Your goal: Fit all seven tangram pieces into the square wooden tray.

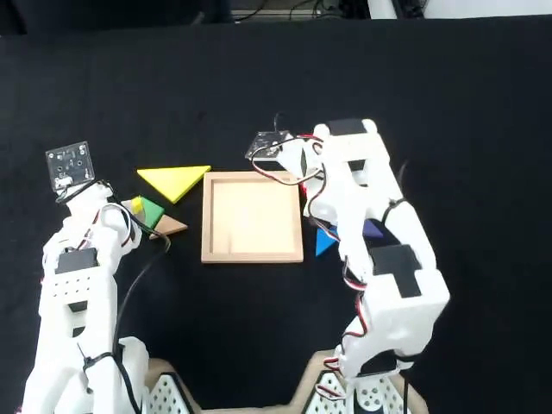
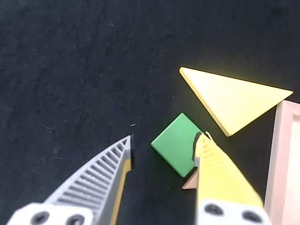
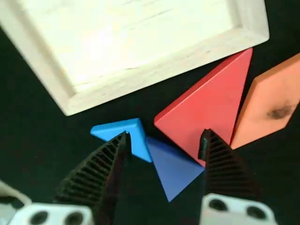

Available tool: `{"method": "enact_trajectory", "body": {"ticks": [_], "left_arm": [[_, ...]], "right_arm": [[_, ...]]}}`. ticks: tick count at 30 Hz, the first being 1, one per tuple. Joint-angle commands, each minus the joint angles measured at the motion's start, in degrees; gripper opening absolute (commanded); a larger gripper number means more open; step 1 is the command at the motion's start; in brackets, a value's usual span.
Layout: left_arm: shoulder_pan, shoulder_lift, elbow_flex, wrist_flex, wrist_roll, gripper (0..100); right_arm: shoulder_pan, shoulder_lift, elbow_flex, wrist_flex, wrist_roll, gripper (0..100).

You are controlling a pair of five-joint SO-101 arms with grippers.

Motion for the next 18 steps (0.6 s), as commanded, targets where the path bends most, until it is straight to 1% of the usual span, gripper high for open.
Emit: {"method": "enact_trajectory", "body": {"ticks": [1, 5, 7, 14, 18], "left_arm": [[0.6, -1.4, -0.3, -1.1, 0.2, 22], [0.6, -1.4, -0.3, -1.0, 0.2, 22], [0.6, -1.4, -0.2, -1.0, 0.2, 22], [0.6, -1.4, -0.2, -1.1, 0.2, 22], [0.6, -1.4, -0.3, -1.1, 0.2, 22]], "right_arm": [[-0.7, -3.6, -1.5, 2.2, 3.7, 26.3], [1.7, -3.5, -1.3, -0.2, 3.6, 34.5], [2.5, -2.4, -0.9, -1.1, 3.6, 36.6], [-0.7, 3.3, -0.4, -1.7, 3.9, 36.8], [-1.3, 3.8, -0.3, -1.5, 3.9, 36.8]]}}
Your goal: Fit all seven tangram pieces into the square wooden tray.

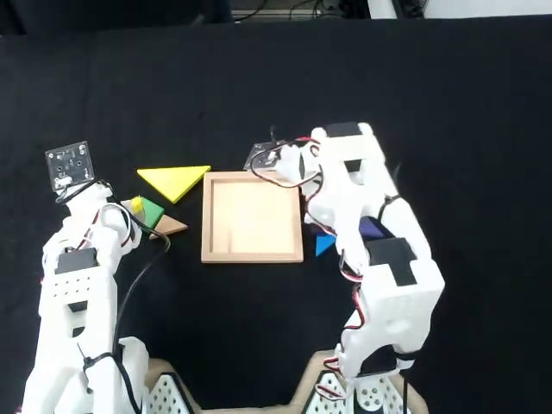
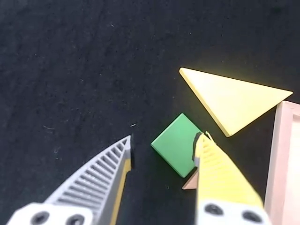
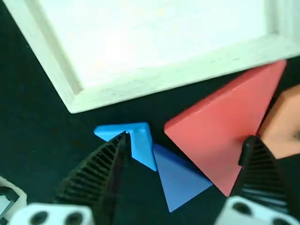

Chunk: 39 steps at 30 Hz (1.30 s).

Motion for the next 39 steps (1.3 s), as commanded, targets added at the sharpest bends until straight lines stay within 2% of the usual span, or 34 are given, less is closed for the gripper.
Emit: {"method": "enact_trajectory", "body": {"ticks": [1, 13, 21, 28, 39], "left_arm": [[0.6, -1.4, -0.3, -1.1, 0.2, 22], [0.2, -1.4, -0.3, -1.0, 0.1, 22], [0.4, -1.4, -0.3, -1.1, 0.1, 22], [0.5, -1.4, -0.3, -1.1, 0.1, 22], [0.7, -1.4, 1.5, -3.8, 0.1, 22]], "right_arm": [[-0.9, -0.6, -0.2, -0.2, 0.9, 36.8], [-0.1, 4.3, -0.5, -4.0, 0.9, 36.2], [2.1, 5.8, -2.7, -6.3, 0.9, 16.8], [5.4, 5.6, -5.9, -6.3, 0.9, 15.9], [5.2, 2.7, -12.6, -1.3, 0.5, 15.9]]}}
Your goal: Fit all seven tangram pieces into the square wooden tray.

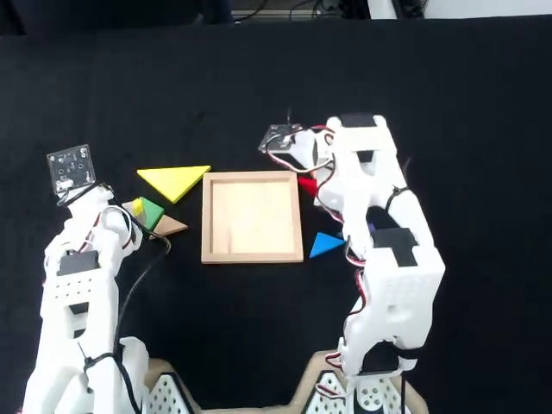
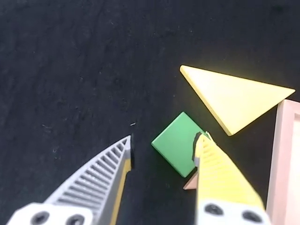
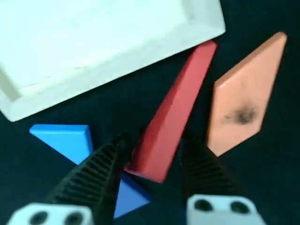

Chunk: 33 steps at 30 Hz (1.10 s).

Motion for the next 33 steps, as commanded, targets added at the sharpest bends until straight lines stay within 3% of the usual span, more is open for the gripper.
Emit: {"method": "enact_trajectory", "body": {"ticks": [1, 15, 20, 26, 33], "left_arm": [[0.7, -1.3, -0.3, -1.4, 0.1, 22], [0.7, -1.3, -0.3, -1.3, 0.1, 22], [0.6, -1.3, -0.3, -1.4, 0.1, 22], [0.6, -1.3, -0.3, -1.5, 0.1, 22], [0.6, -1.3, -0.3, -1.5, 0.1, 22]], "right_arm": [[0.9, -3.5, -4.0, 1.4, 0.1, 15.8], [0.2, -3.5, -8.3, 1.4, -3.3, 15.7], [-1.4, -3.5, -7.9, 1.4, -3.3, 1.1], [-1.8, -4.3, -8.2, 2.2, -3.4, 1.1], [-1.7, -10.2, -15.3, 12.4, -3.4, 1.1]]}}
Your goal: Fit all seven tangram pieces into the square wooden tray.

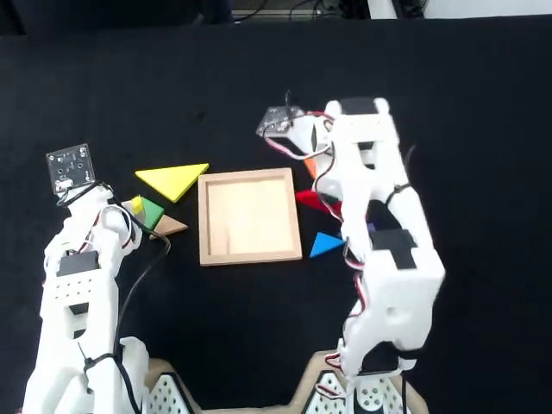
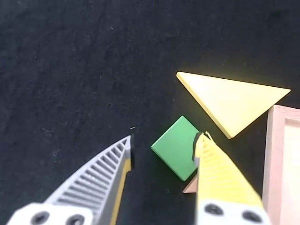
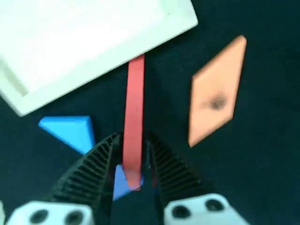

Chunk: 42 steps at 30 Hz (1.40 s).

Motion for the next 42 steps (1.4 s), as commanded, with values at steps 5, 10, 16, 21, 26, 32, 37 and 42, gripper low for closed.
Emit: {"method": "enact_trajectory", "body": {"ticks": [5, 10, 16, 21, 26, 32, 37, 42], "left_arm": [[0.5, -1.2, -0.3, -0.9, 0.1, 22], [0.4, -1.2, -0.3, -0.9, 0.1, 22], [0.3, -1.2, -0.3, -1.0, 0.1, 22], [0.2, -1.2, -0.3, -1.0, 0.1, 22], [-0.9, -1.8, -0.3, -0.8, 0.4, 22], [-13.1, -1.6, -1.1, -3.4, 5.4, 22], [-9.6, -1.5, 2.2, -7.6, 2.7, 22], [-8.5, -1.7, 3.3, -9.4, 1.9, 22]], "right_arm": [[-1.1, -8.6, -12.3, 11.3, -0.4, 1.1], [-1.2, -8.8, -15.2, 14.4, -0.4, 1.1], [-3.2, -8.6, -14.5, 14.4, -0.4, 1.1], [-12.7, -9.0, -9.7, 14.4, -0.7, 1.1], [-19.9, -8.5, -7.8, 14.1, -0.4, 1.1], [-25.3, -5.9, 0.2, 5.3, -0.5, 1.1], [-25.4, -5.6, 8.0, -3.1, -0.8, 1.1], [-25.8, -8.2, 13.8, -10.3, -4.7, 1.1]]}}
